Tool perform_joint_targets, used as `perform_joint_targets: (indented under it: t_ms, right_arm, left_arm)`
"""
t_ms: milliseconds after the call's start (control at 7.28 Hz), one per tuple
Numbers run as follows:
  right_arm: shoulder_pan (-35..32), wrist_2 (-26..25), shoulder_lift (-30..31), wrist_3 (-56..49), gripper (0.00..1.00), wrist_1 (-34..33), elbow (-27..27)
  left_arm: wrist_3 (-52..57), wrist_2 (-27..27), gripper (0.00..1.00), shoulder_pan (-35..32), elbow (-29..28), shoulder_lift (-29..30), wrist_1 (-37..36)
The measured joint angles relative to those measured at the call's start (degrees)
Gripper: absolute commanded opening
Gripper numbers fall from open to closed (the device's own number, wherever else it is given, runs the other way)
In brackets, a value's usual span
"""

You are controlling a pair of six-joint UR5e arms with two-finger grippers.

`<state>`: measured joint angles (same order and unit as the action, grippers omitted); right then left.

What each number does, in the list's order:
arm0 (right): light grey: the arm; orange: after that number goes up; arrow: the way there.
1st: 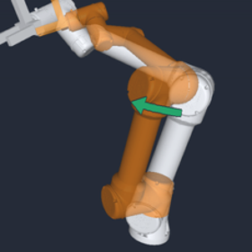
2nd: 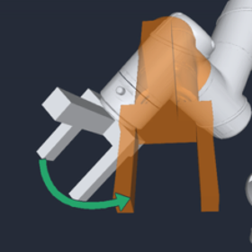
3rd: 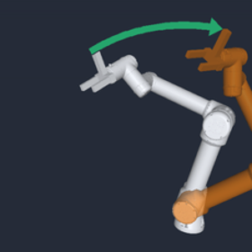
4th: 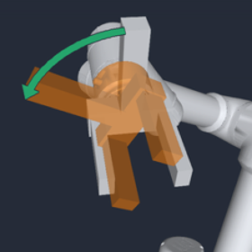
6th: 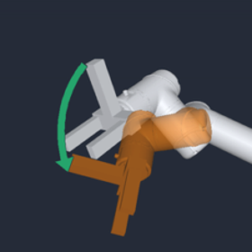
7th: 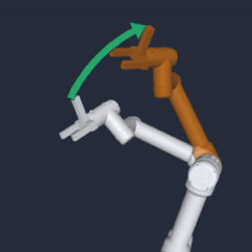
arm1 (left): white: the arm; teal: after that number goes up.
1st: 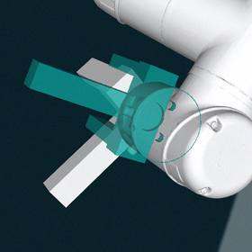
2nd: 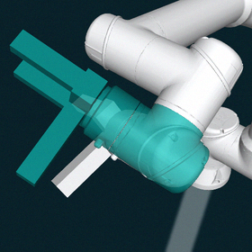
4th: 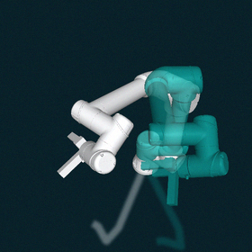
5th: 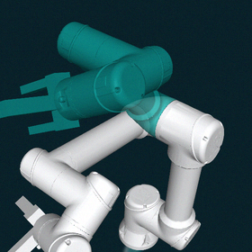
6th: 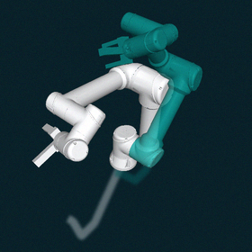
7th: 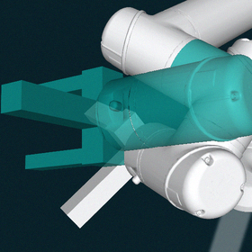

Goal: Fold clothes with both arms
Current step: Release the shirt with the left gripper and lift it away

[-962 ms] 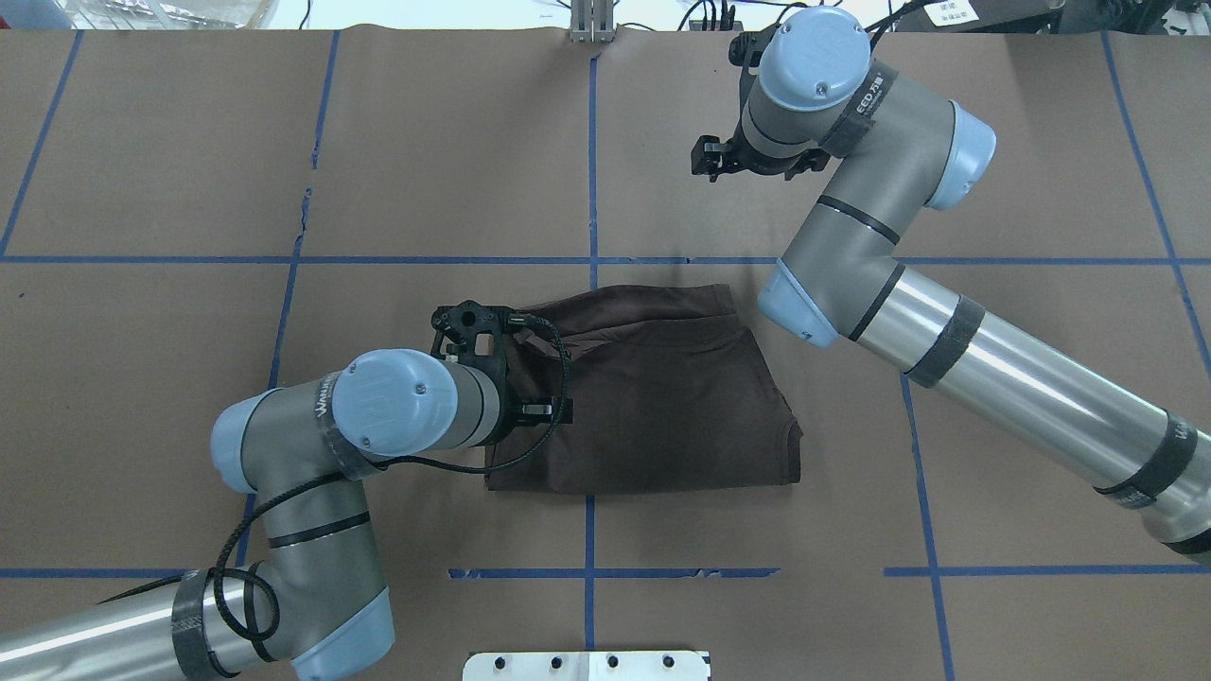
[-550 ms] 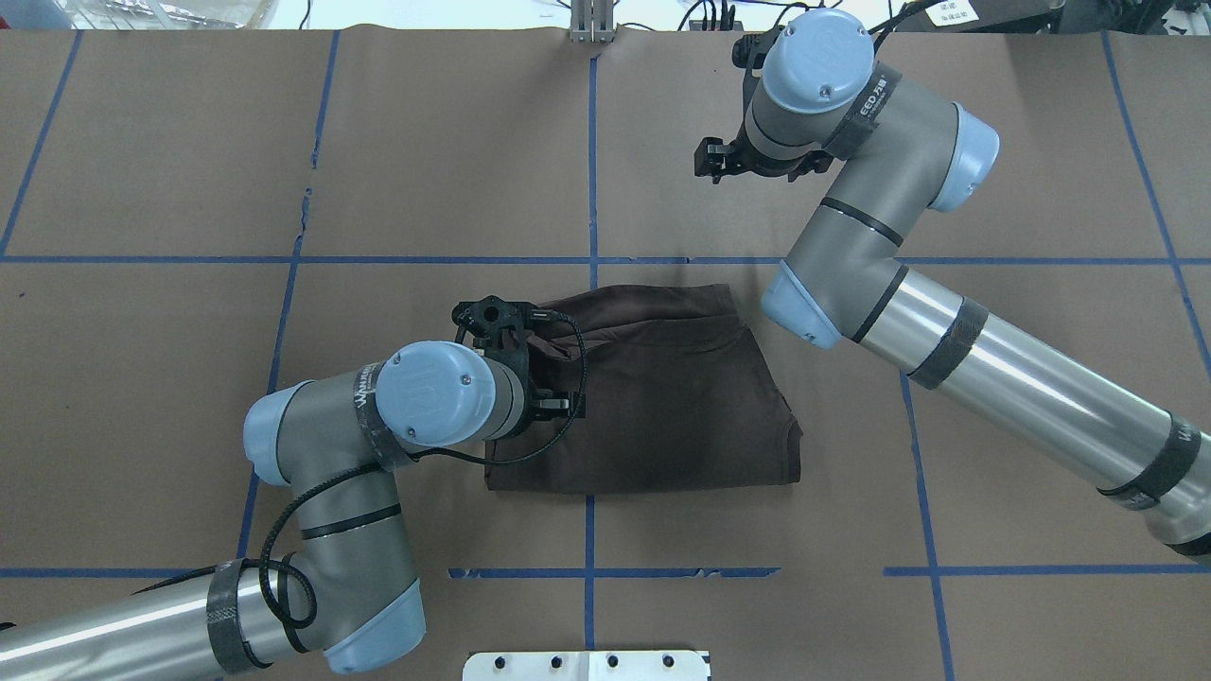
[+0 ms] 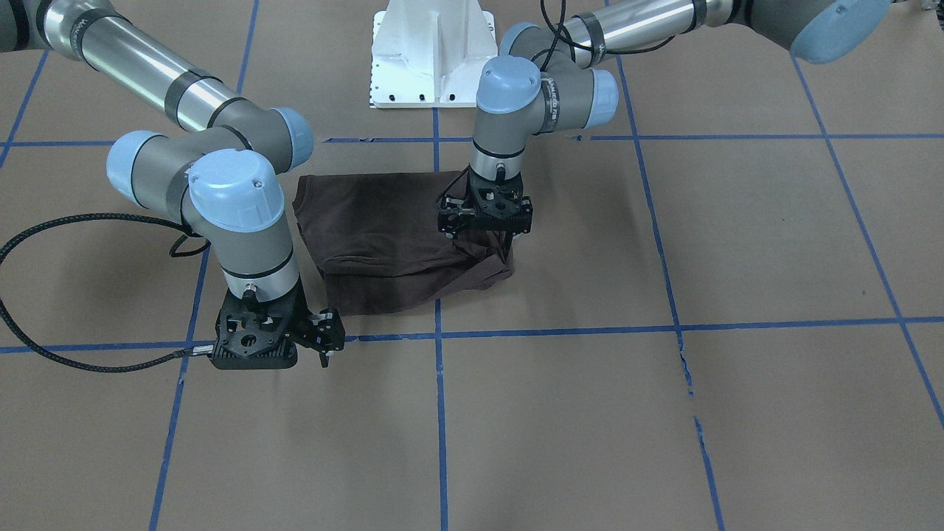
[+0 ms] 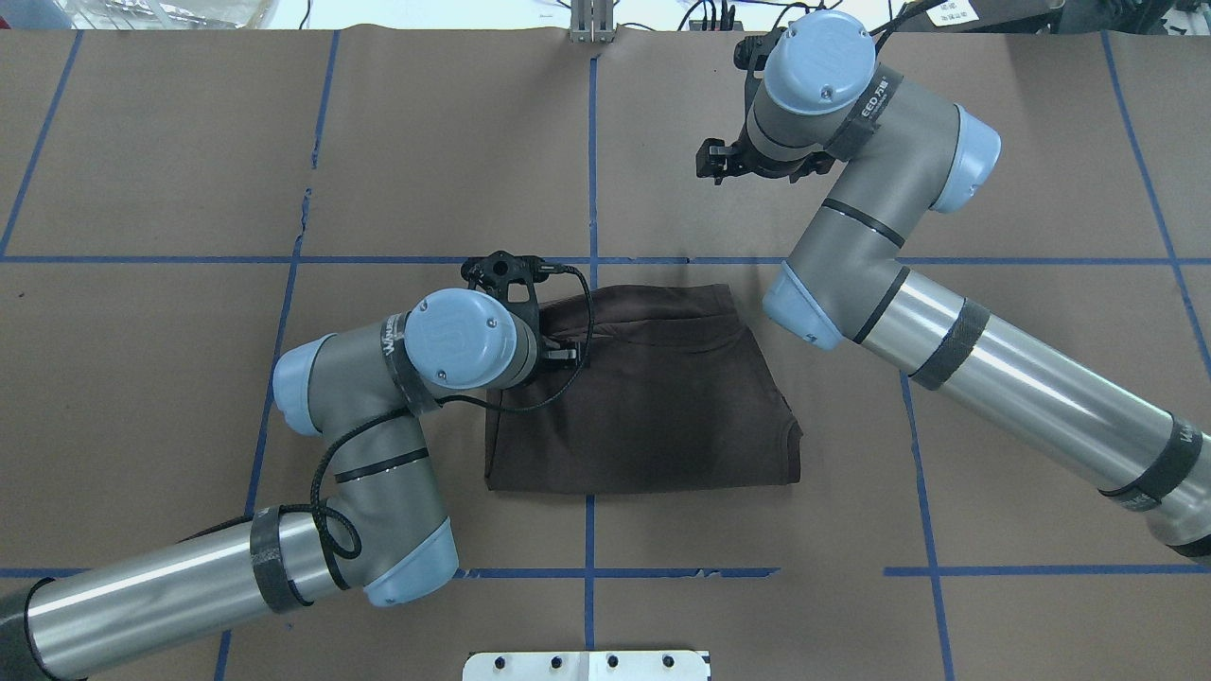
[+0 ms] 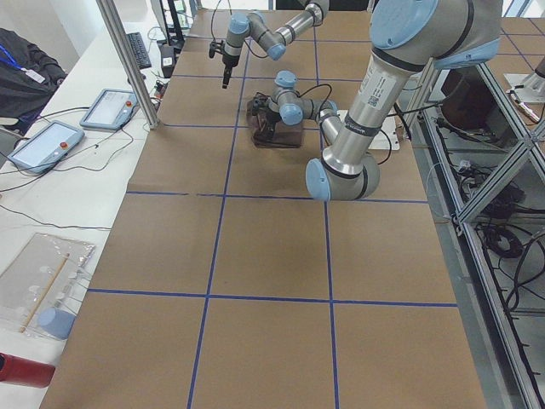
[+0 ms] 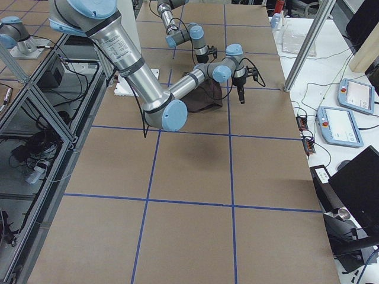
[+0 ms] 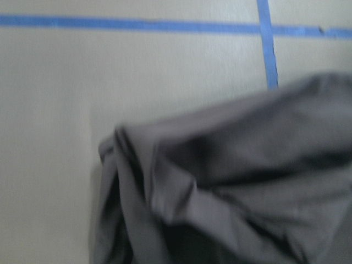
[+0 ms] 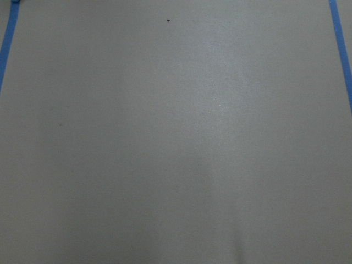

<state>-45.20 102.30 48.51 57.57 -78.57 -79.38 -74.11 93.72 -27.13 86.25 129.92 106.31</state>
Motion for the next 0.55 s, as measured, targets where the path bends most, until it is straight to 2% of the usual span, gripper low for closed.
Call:
perform_joint_targets:
  t_ms: [412,550]
  right_arm:
    - [0.0,0.1,1.0,0.0,1.0,0.2,-1.2]
    - [0.1,0.1,1.6,0.1,1.0,0.1,-2.6]
  left_arm:
    - [1.4,0.3,1.0,-7.4,-10.4,3.9,3.8]
    - [3.0,0.5,1.0,-9.3,-12.2,4.1,5.2]
